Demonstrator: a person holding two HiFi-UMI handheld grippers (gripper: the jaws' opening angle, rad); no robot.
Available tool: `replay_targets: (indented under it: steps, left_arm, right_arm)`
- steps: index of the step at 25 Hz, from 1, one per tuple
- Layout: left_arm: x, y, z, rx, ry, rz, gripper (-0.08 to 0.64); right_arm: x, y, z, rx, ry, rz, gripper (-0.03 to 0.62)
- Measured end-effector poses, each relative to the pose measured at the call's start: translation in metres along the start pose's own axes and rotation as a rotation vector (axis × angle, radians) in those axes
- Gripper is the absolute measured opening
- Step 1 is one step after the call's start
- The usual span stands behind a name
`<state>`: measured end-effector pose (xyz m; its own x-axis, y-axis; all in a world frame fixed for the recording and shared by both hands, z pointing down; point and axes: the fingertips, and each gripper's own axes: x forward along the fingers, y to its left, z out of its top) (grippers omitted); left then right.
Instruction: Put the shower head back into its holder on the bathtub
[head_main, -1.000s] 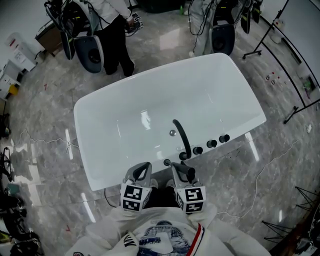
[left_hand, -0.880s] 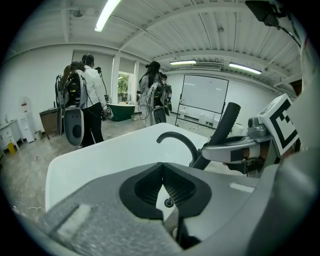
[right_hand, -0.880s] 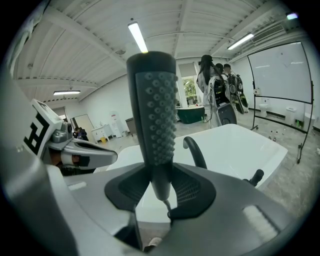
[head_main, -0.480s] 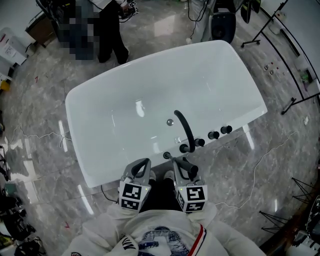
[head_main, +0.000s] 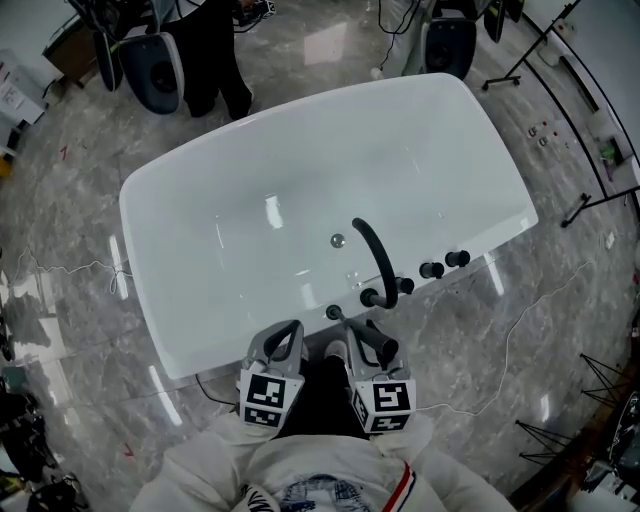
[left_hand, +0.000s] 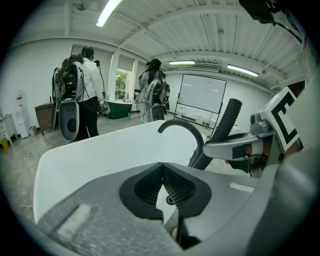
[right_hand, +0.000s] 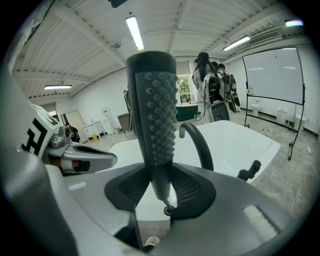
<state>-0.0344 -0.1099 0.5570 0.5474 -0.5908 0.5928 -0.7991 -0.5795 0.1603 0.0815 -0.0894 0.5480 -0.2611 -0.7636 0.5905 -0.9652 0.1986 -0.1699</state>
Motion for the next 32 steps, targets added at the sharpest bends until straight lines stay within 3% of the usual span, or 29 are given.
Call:
replay_targets:
  steps: [32]
  left_arm:
    - [0.055, 0.005, -0.060, -0.002, 0.038, -0.007, 0.002]
  right_arm:
    - [0.047, -0.009, -0.058, 0.032, 0.037, -0.019, 0.138]
